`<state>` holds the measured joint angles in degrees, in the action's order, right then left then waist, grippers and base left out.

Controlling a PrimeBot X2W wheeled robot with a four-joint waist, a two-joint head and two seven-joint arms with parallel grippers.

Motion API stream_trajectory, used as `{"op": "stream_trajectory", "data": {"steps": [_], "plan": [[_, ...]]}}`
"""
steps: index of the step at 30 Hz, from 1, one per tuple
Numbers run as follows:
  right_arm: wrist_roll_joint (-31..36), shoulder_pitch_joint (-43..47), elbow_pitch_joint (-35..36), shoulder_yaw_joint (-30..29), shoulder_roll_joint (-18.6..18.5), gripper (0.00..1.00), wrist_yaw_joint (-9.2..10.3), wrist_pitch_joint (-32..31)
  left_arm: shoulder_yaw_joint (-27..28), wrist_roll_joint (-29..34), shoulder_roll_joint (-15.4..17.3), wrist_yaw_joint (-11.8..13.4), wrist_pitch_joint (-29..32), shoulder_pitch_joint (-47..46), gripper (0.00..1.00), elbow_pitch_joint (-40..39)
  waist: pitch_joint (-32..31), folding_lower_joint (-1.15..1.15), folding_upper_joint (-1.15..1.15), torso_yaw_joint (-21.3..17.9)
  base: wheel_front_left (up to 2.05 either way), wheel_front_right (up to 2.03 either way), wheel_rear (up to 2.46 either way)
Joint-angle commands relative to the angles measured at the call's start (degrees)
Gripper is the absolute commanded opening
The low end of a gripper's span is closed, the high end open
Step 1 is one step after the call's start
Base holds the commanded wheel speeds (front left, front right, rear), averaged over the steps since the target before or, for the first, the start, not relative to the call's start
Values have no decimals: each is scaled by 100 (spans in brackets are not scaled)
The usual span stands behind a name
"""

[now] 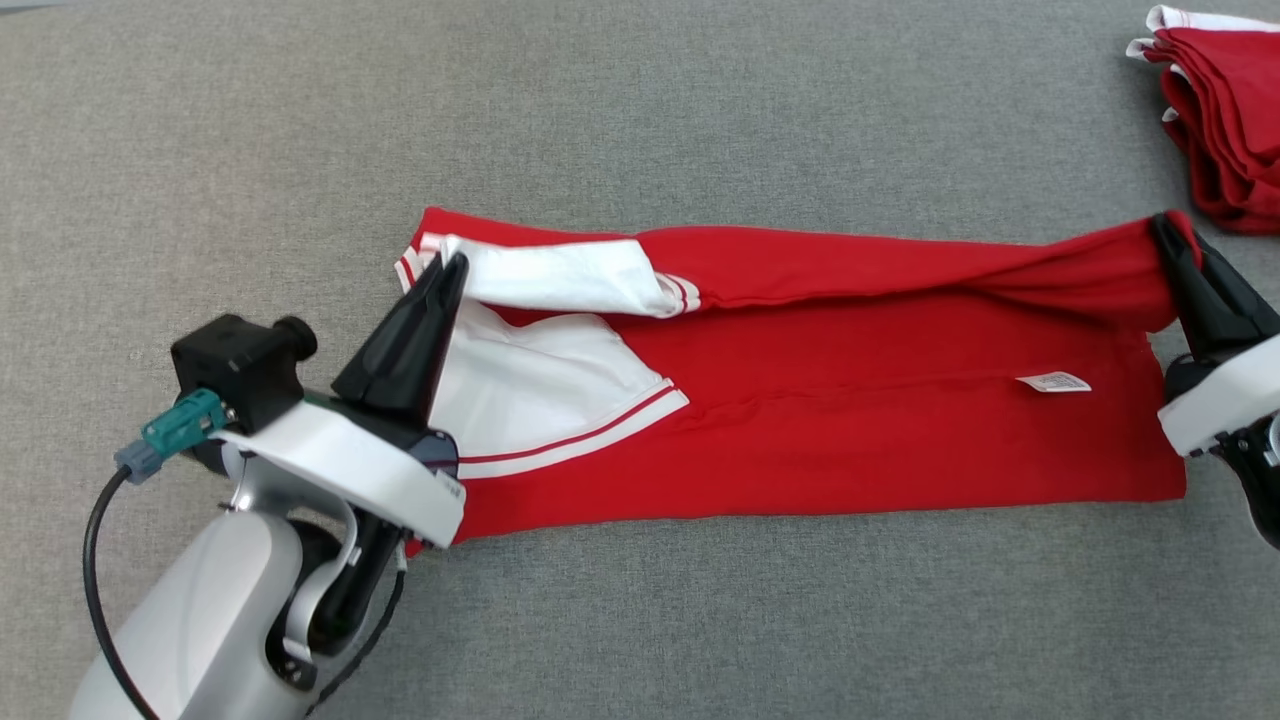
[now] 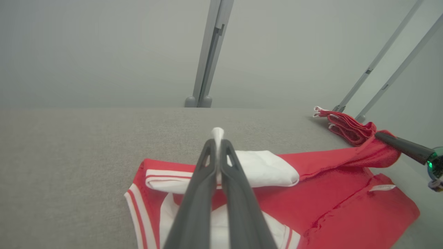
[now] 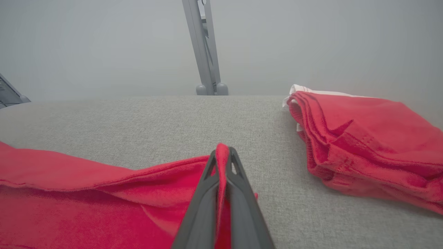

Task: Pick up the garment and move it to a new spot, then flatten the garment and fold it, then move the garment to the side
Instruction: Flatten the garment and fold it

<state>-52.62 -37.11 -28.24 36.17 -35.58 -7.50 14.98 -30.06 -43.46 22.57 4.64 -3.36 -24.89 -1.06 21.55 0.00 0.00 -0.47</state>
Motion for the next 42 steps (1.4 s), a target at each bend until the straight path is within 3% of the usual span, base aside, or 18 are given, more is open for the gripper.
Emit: {"op": "stream_trajectory", "data": {"steps": [1,11,19,20,22,24,28,29,30,32,33,42], "plan": [[106,176,84,-106,-58,0,0,29,26,-65,57,82,57,147,0,-142,-5,0,0,8,0,0,0],[355,860,327,-457,3,0,0,30,99,-282,116,330,52,789,0,-494,18,0,0,0,0,0,0],[496,1192,262,-625,126,3,0,30,46,-429,130,348,163,1044,0,-333,56,0,0,4,0,0,0],[520,1215,229,-629,150,8,0,30,15,-441,125,367,203,1044,0,-283,62,0,0,7,0,0,0],[557,1248,196,-623,209,38,0,31,-36,-388,102,391,228,1032,0,-203,70,0,0,5,0,0,0],[594,1249,108,-638,274,96,0,31,-104,-347,59,381,217,1001,0,-99,68,0,0,0,0,0,0],[643,1197,3,-689,400,100,0,31,-216,-283,1,427,287,937,0,148,30,0,0,-11,0,0,0],[681,1176,0,-719,421,100,0,31,-240,-271,-15,446,303,917,14,200,11,0,0,-15,0,0,0],[718,1162,7,-763,441,100,0,31,-262,-251,-21,464,319,913,37,260,-13,0,0,-20,0,0,0],[880,1141,46,-914,475,100,0,30,-289,-254,-34,492,352,926,95,340,-75,0,0,-33,0,0,0],[990,1133,92,-1005,503,100,0,30,-292,-263,-39,508,364,944,100,381,-114,0,0,-44,0,0,0],[1994,1552,888,-1738,1180,100,0,31,-30,31,-163,913,-402,1046,100,484,-655,0,0,-140,0,0,0]]}}
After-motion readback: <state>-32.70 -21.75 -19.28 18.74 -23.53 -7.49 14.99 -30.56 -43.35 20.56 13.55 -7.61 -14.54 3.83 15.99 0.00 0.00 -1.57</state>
